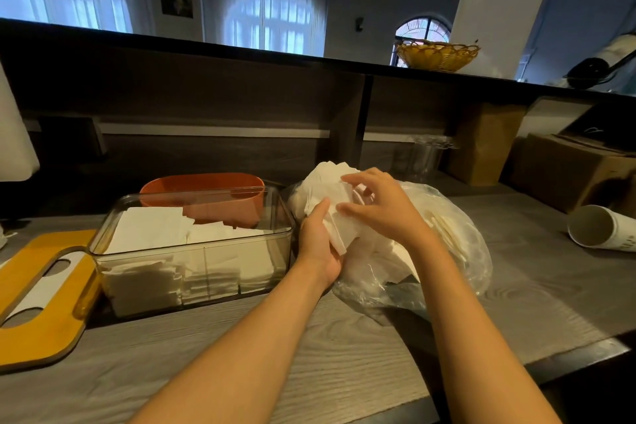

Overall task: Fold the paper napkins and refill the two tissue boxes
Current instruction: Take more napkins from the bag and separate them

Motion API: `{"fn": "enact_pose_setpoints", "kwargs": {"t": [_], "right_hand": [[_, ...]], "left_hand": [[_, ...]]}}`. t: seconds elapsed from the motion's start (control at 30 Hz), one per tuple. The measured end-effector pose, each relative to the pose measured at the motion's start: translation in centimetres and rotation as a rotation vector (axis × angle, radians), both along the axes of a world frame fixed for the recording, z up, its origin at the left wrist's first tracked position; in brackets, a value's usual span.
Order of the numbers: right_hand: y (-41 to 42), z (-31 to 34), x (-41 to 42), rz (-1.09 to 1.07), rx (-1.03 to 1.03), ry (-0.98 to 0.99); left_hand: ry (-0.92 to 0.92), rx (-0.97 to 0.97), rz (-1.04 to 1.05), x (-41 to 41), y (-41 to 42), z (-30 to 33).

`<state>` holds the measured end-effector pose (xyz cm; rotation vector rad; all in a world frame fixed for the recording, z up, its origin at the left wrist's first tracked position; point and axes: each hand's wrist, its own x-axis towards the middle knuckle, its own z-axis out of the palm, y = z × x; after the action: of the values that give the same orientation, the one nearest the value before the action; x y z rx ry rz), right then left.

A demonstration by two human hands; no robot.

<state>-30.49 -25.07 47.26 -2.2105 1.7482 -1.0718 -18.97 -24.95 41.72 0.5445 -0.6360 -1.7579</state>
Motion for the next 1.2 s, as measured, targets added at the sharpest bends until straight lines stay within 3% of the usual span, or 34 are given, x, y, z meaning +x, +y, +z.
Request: {"fn": "enact_pose_setpoints", "kwargs": {"t": [0.07, 0.17, 0.47, 0.67, 0.8, 0.87, 1.07, 1.2], "right_hand": [[-0.2, -0.3, 0.4, -0.038, 0.042, 0.078], [-0.1, -0.1, 0.6, -0.079, 0.007, 0.035], [0.5, 0.2, 0.3, -0.123, -0.086, -0.446], [0.8, 1.3, 0.0, -0.035, -0.216, -0.943], [1.7, 2.1, -1.0, 0.185, -0.137, -1.385], [1.9, 2.2, -1.6, 0.272, -0.094, -1.495], [1.0, 1.3, -1.3, -0.061, -0.076, -1.083], [0.6, 0.5, 0.6, -0.043, -0.041, -0.890]], "left_hand": [[0.007, -0.020, -0.008, 0.0, -0.1, -0.1], [0.019, -0.064, -0.013, -0.1, -0.2, -0.3], [0.027, -0.027, 0.013, -0.3, -0.6, -0.4], [0.072, 0.033, -0.005, -0.2, -0.9, -0.6], [0.109, 0.037, -0.016, -0.3, -1.1, -0.7], [0.119, 0.040, -0.024, -0.3, -1.0, -0.7], [0.106, 0.028, 0.012, -0.1, -0.7, -0.4], [0.102, 0.038, 0.019, -0.3, -0.8, -0.8]]}}
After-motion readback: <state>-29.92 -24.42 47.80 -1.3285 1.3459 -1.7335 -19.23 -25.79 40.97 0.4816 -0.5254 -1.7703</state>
